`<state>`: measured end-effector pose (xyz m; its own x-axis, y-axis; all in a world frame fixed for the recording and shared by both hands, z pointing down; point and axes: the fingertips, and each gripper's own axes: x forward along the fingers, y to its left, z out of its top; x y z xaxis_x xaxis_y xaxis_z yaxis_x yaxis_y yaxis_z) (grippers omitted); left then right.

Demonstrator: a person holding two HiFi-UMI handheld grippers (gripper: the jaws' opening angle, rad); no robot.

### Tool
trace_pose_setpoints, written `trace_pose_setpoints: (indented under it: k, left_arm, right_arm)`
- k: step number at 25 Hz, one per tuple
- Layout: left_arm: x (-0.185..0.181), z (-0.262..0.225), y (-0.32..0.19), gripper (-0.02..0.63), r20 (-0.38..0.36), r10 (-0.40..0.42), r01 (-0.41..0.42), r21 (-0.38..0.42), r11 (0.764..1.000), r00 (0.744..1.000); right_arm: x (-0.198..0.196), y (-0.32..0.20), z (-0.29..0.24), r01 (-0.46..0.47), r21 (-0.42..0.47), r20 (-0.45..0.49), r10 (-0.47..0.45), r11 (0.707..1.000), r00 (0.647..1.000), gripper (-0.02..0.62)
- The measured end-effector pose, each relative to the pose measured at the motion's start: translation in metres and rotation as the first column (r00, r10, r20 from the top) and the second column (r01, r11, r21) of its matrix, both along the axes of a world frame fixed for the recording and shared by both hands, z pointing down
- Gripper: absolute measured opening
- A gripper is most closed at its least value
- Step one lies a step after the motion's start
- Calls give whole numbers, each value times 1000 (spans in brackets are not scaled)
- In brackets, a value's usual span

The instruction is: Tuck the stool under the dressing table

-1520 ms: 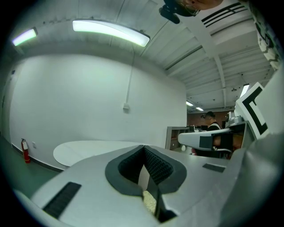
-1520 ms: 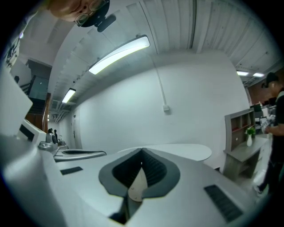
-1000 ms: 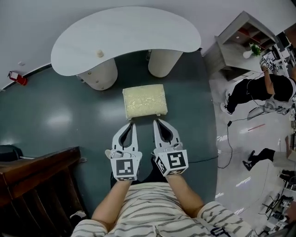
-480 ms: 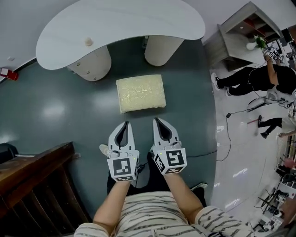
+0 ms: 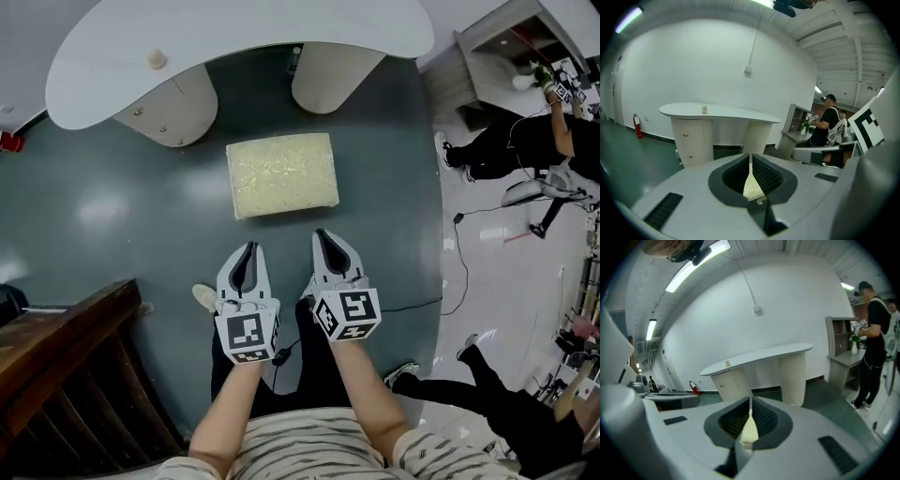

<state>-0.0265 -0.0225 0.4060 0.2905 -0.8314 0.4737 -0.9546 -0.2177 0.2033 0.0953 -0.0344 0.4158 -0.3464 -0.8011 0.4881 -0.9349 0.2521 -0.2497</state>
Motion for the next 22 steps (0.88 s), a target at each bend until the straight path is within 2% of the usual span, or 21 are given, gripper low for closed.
trace_pose_setpoints:
  k: [5, 7, 11, 18, 22]
  left_arm:
    - [3, 46, -3, 10, -17, -24, 23, -57, 998, 1000]
    - [4, 64, -7, 44, -24, -27, 25, -80, 997, 999]
    - [7, 97, -11, 60, -19, -32, 30, -113, 993, 999]
    - [4, 153, -12, 82, -3, -47, 45, -183, 982, 999]
    - [5, 183, -10, 92, 10, -61, 62, -218, 974, 998]
  right_arm:
    - [11, -2, 41, -24, -54, -8, 24, 998, 1000, 15]
    - [11, -4, 57, -27, -73, -11, 27, 997, 1000, 18]
    - [13, -9, 90, -45, -111, 9, 46, 993, 999, 56]
    - [16, -16, 147, -51, -179, -19, 48, 982, 999, 111]
    - [23, -16, 175, -54, -212, -38, 47, 976, 998, 115]
